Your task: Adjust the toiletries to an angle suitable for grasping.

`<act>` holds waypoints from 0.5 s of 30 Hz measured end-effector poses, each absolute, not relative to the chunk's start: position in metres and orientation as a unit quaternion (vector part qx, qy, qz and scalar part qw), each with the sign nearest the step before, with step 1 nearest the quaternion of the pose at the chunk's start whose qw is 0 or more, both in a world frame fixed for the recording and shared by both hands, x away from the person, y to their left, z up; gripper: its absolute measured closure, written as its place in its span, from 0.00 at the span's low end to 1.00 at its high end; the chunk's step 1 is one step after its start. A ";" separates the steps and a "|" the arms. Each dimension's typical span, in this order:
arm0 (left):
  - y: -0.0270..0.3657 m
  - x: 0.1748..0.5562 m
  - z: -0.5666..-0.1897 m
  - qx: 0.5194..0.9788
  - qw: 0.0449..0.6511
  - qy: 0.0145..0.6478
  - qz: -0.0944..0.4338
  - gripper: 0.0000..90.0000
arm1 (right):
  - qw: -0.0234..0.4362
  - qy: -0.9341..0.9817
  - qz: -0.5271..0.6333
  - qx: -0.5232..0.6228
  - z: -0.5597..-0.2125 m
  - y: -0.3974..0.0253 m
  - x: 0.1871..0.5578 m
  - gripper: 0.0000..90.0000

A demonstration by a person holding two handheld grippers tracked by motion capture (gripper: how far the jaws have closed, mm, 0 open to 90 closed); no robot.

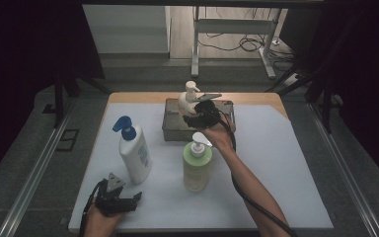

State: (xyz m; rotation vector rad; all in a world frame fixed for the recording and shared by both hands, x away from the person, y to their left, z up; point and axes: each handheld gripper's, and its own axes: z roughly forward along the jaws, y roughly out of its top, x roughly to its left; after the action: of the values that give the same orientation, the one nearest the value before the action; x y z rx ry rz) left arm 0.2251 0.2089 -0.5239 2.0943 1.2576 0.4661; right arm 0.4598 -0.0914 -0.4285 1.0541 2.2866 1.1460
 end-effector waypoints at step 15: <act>0.209 0.225 -0.524 0.797 0.322 0.479 0.178 0.13 | 0.150 0.828 0.393 0.370 -0.433 -0.100 0.465 0.37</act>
State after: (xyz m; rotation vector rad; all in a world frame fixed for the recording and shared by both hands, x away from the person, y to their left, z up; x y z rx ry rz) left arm 0.2251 0.2089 -0.5239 2.0938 1.2580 0.4663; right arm 0.4649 -0.0995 -0.4329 1.0638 2.3798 1.1277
